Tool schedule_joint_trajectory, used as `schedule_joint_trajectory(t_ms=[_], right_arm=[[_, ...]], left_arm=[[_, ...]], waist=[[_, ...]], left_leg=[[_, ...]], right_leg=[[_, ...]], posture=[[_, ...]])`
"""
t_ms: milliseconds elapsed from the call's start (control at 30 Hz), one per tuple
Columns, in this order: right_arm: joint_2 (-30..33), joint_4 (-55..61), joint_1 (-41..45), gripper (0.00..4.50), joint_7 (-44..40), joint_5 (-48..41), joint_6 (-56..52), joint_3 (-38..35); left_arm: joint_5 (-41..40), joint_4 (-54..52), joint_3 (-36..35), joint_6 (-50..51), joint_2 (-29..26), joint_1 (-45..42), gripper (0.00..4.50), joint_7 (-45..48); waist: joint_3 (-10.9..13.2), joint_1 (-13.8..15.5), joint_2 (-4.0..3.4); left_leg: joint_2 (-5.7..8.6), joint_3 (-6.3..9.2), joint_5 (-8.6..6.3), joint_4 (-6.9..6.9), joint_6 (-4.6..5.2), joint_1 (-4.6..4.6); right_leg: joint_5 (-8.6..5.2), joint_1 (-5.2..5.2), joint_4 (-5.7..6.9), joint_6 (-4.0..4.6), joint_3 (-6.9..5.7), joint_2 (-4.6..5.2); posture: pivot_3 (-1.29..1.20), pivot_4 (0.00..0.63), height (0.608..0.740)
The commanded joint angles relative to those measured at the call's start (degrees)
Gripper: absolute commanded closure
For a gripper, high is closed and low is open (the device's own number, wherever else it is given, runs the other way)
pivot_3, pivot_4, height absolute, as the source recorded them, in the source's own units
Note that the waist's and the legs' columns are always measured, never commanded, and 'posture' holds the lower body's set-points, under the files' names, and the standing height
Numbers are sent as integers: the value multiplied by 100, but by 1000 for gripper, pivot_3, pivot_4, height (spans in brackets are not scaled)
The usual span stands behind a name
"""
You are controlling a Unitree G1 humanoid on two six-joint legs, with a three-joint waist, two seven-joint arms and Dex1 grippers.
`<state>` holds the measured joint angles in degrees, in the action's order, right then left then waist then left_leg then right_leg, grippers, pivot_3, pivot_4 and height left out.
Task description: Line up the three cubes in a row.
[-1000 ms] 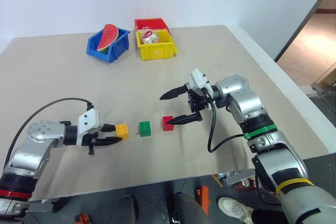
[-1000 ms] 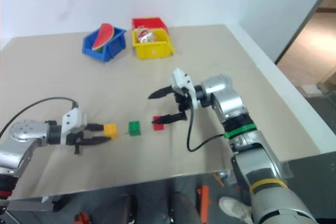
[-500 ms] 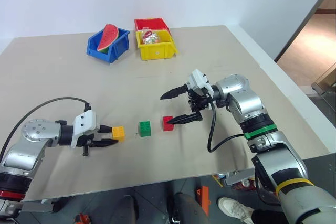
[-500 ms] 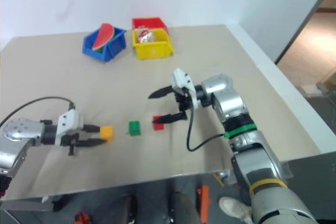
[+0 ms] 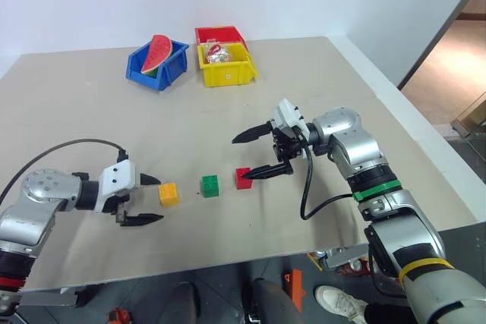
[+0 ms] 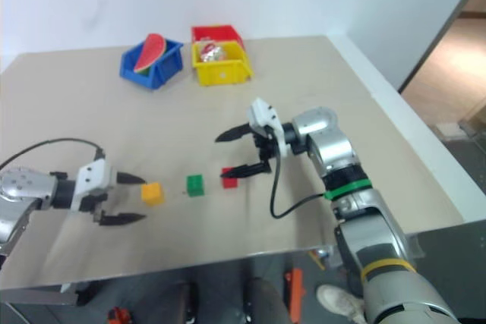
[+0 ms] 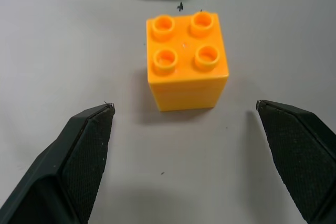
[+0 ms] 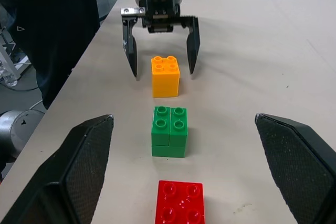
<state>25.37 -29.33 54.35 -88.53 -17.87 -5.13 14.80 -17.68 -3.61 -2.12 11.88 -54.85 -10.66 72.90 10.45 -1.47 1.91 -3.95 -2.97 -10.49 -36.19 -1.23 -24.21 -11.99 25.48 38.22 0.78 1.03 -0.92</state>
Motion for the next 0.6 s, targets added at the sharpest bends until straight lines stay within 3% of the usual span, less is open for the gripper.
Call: schedule_joint_trajectory(t_ms=[33, 233, 433, 600], right_arm=[[71, 239, 6, 0, -7, -135, -53, -304], [187, 377, 51, 0, 296, -273, -316, -728], [-25, -150, 151, 0, 1831, 87, 22, -1218], [-147, -391, 10, 0, 2277, 226, 341, -1315]], left_arm=[[-365, -623, -716, 574, -332, 183, 16, -173], [-1230, -1230, -1771, 2115, -425, 244, 16, -799], [-386, -1049, -1785, 1883, 749, -222, 16, -3133], [-13, -941, -1616, 1618, 1561, -229, 16, -4042]], waist=[[1, 7, -1], [1, 12, -2], [0, 16, 0], [0, 11, 0]], left_leg=[[1, 1, 0, 1, 0, 0], [2, 4, 0, -1, 0, 0], [8, 4, 1, -7, -1, 2], [10, -3, 1, -6, -1, 0]], right_leg=[[-1, 0, 0, -1, -1, 2], [-1, -1, 1, -1, -6, 2], [6, -7, 0, -10, -4, 6], [10, -6, -2, -17, 8, 7]], posture=[[0, 150, 740], [0, 150, 740], [0, 150, 740], [0, 150, 740]])
